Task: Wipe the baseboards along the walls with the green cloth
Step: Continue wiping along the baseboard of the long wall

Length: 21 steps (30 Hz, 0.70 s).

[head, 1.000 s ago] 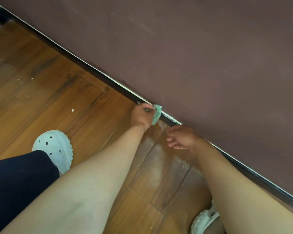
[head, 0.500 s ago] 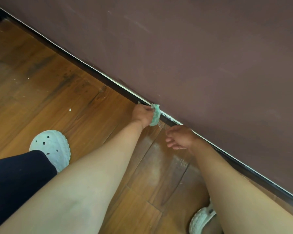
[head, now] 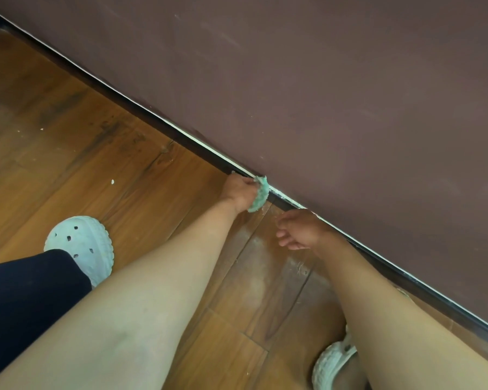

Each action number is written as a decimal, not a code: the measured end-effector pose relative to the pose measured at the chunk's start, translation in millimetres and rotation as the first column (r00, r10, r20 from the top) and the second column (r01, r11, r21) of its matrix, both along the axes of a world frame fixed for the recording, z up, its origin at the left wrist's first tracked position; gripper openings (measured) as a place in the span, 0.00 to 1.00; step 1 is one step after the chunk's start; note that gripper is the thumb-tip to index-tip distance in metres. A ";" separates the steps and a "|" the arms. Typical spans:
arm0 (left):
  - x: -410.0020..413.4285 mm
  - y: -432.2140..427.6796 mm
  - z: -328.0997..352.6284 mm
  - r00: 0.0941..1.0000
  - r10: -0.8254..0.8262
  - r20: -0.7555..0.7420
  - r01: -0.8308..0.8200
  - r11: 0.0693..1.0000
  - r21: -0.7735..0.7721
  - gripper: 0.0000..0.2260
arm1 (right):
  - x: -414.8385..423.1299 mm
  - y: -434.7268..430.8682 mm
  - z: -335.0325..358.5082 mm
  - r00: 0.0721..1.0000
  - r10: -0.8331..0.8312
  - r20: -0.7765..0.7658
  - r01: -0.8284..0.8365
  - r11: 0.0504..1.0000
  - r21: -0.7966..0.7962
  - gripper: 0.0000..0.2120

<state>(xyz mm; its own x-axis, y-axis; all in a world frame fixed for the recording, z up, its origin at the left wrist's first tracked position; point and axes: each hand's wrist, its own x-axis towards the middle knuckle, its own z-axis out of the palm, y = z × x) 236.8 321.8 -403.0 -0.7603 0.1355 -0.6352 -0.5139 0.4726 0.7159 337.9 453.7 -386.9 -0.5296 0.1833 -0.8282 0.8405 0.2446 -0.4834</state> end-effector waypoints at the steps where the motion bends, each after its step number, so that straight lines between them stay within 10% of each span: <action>1: -3.6 -2.2 -1.6 0.998 0.066 -0.019 -0.066 0.998 0.012 0.10 | 0.2 1.0 -0.4 1.000 0.002 -0.002 -0.002 1.000 0.001 0.14; 7: -23.9 -16.3 -14.1 0.886 0.459 0.073 -0.464 0.878 0.115 0.07 | 1.8 6.2 1.9 1.000 -0.015 -0.013 0.015 1.000 -0.001 0.13; 14: 12.8 8.2 -26.4 0.906 0.237 0.350 -0.337 0.905 0.258 0.10 | 3.9 7.0 -2.0 0.999 -0.038 -0.008 0.038 0.999 0.002 0.08; 21: -2.2 -5.8 -46.2 0.884 0.461 0.073 -0.466 0.881 0.085 0.09 | 11.4 16.0 -5.6 0.999 -0.053 -0.006 0.053 0.999 -0.004 0.08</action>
<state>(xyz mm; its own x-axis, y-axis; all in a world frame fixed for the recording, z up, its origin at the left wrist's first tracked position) 234.6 316.0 -449.2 -0.7197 -0.1618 -0.6752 -0.6927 0.1014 0.7141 349.3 469.7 -392.5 -0.5240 0.2080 -0.8259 0.8495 0.1975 -0.4892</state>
